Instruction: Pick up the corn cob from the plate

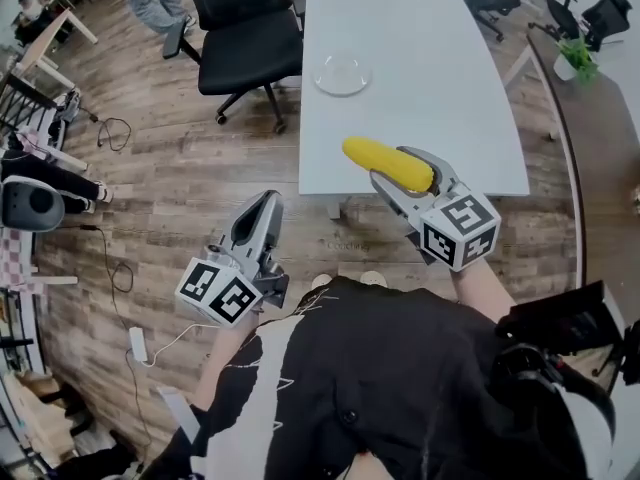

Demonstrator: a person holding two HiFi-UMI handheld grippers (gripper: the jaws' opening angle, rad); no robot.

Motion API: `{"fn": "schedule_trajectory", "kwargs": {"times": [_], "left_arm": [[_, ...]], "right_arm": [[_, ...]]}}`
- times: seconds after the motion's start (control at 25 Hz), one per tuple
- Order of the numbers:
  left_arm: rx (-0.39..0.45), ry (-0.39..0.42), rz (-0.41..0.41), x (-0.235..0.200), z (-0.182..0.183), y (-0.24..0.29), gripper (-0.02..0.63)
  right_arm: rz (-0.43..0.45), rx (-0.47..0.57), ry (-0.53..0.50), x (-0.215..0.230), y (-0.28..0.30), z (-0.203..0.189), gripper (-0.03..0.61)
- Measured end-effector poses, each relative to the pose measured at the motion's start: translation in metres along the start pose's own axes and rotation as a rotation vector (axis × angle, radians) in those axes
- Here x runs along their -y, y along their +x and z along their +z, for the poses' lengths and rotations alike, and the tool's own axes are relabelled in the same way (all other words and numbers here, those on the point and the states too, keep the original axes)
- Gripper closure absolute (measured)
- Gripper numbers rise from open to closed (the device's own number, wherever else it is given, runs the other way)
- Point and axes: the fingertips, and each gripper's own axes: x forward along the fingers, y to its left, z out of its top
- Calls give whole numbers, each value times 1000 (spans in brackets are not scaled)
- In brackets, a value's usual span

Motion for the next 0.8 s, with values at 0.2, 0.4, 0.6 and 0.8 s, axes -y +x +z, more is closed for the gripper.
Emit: {"fn": "schedule_trajectory", "kwargs": {"times": [0.2, 0.4, 0.6, 0.8], "left_arm": [[-9, -12, 21, 9, -8, 9, 600], [-29, -11, 20, 23, -19, 13, 600], [-30, -10, 31, 27, -18, 12, 600], [-22, -8, 48, 28, -18, 5, 600]], "right_arm": [[11, -1, 25, 14, -9, -5, 321], [37, -15, 24, 15, -14, -13, 321], [67, -17, 15, 9, -14, -14, 321], [88, -17, 23, 3, -13, -16, 321]]}}
